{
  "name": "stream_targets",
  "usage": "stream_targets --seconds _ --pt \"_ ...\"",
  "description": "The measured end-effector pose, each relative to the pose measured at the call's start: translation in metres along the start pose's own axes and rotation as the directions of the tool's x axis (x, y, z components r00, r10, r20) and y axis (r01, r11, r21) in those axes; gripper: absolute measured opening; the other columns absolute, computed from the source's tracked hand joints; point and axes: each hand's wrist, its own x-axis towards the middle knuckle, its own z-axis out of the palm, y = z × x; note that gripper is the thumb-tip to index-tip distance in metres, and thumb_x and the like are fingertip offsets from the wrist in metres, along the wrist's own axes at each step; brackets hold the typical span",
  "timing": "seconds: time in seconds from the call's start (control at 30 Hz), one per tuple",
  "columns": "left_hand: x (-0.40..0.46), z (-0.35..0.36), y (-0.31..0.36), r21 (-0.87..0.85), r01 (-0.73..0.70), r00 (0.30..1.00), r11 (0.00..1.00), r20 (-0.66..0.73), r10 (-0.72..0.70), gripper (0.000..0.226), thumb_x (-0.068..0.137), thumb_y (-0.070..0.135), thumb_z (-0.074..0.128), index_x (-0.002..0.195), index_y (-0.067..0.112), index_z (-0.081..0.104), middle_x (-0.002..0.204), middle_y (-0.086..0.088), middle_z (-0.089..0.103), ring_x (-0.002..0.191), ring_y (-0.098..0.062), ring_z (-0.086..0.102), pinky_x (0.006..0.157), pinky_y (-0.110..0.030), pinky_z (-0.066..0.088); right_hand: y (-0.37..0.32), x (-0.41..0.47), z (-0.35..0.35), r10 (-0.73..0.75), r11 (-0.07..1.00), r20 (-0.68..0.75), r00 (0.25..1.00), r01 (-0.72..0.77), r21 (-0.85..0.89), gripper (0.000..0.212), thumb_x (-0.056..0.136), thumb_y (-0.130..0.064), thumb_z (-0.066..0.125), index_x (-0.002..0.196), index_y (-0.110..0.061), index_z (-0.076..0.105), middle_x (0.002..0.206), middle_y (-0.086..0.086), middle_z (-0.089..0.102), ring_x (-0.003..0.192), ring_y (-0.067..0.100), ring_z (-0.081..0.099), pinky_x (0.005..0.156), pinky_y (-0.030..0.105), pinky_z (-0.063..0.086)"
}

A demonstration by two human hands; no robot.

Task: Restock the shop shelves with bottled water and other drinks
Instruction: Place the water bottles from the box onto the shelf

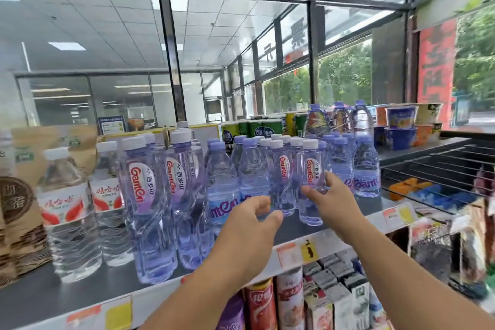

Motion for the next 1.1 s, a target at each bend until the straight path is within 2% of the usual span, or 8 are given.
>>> stream_targets --seconds 0.2,0.5,0.6,0.67,0.8,0.9,0.97,1.1 --pt "0.002 0.003 -0.003 0.023 -0.022 1.0 0.999 0.017 0.022 0.049 0.098 0.036 0.054 0.144 0.023 0.045 0.137 0.014 0.053 0.122 -0.003 0.049 0.096 -0.019 0.033 0.003 0.006 0.005 0.027 0.97 0.036 0.999 -0.017 -0.242 0.057 0.102 -0.042 0.051 0.149 -0.013 0.035 0.15 0.011 0.046 0.132 0.033 0.047 0.101 0.043 0.039" --pt "-0.011 -0.008 -0.005 0.006 -0.043 0.999 0.999 -0.001 0.043 0.046 0.098 0.036 0.055 0.142 0.024 0.048 0.135 0.016 0.055 0.121 0.0 0.049 0.096 -0.016 0.033 -0.011 -0.005 0.011 0.073 0.956 -0.039 0.997 -0.081 -0.282 0.073 0.103 -0.039 0.051 0.16 -0.013 0.013 0.165 0.008 0.025 0.149 0.031 0.029 0.116 0.046 0.028" --pt "-0.026 -0.019 -0.009 0.017 -0.038 0.999 0.999 -0.006 0.038 0.042 0.097 0.036 0.056 0.137 0.025 0.053 0.127 0.018 0.058 0.109 0.008 0.053 0.085 -0.006 0.035 -0.024 -0.035 0.027 -0.143 0.968 -0.326 0.935 0.063 -0.245 0.056 0.099 -0.034 0.057 0.147 -0.011 0.04 0.145 0.009 0.047 0.134 0.029 0.043 0.109 0.048 0.038" --pt "-0.04 -0.03 -0.012 0.025 -0.023 1.0 0.999 -0.01 0.024 0.039 0.096 0.035 0.058 0.134 0.024 0.057 0.123 0.018 0.061 0.104 0.012 0.054 0.08 -0.002 0.037 -0.039 -0.06 0.045 -0.327 0.939 -0.354 0.876 0.259 -0.227 0.028 0.097 -0.024 0.06 0.124 -0.013 0.058 0.116 0.002 0.058 0.112 0.027 0.056 0.093 0.042 0.046" --pt "-0.078 -0.069 -0.026 0.068 0.023 0.999 0.997 0.03 -0.025 0.027 0.097 0.028 0.057 0.122 0.025 0.066 0.111 0.014 0.07 0.1 0.004 0.064 0.083 -0.008 0.046 -0.081 -0.118 0.098 -0.537 0.842 -0.118 0.835 0.525 -0.12 0.009 0.092 -0.019 0.061 0.095 -0.014 0.067 0.087 -0.005 0.064 0.083 0.017 0.061 0.073 0.031 0.048" --pt "-0.116 -0.11 -0.046 0.158 0.093 0.993 0.983 0.058 -0.104 0.02 0.094 0.031 0.056 0.106 0.028 0.071 0.101 0.007 0.075 0.1 -0.012 0.068 0.092 -0.035 0.053 -0.11 -0.163 0.14 -0.574 0.815 0.09 0.814 0.579 -0.027 0.013 0.087 -0.023 0.061 0.092 -0.016 0.071 0.085 -0.008 0.067 0.077 0.008 0.059 0.071 0.026 0.047" --pt "-0.148 -0.14 -0.065 0.255 0.161 0.982 0.953 0.052 -0.18 0.023 0.092 0.033 0.054 0.107 0.027 0.07 0.104 0.009 0.074 0.103 -0.011 0.067 0.095 -0.037 0.051 -0.126 -0.196 0.167 -0.542 0.827 0.278 0.793 0.563 0.006 0.012 0.091 -0.023 0.063 0.096 -0.018 0.073 0.087 -0.008 0.069 0.078 0.007 0.059 0.072 0.024 0.045" --pt "-0.232 -0.197 -0.113 0.302 0.377 0.921 0.875 -0.021 -0.389 0.024 0.087 0.039 0.055 0.093 0.017 0.065 0.093 0.005 0.066 0.082 -0.014 0.06 0.082 -0.032 0.052 -0.141 -0.279 0.223 -0.449 0.812 0.654 0.609 0.584 0.015 0.015 0.095 -0.029 0.058 0.093 -0.022 0.071 0.087 -0.007 0.069 0.083 0.016 0.061 0.076 0.036 0.05"
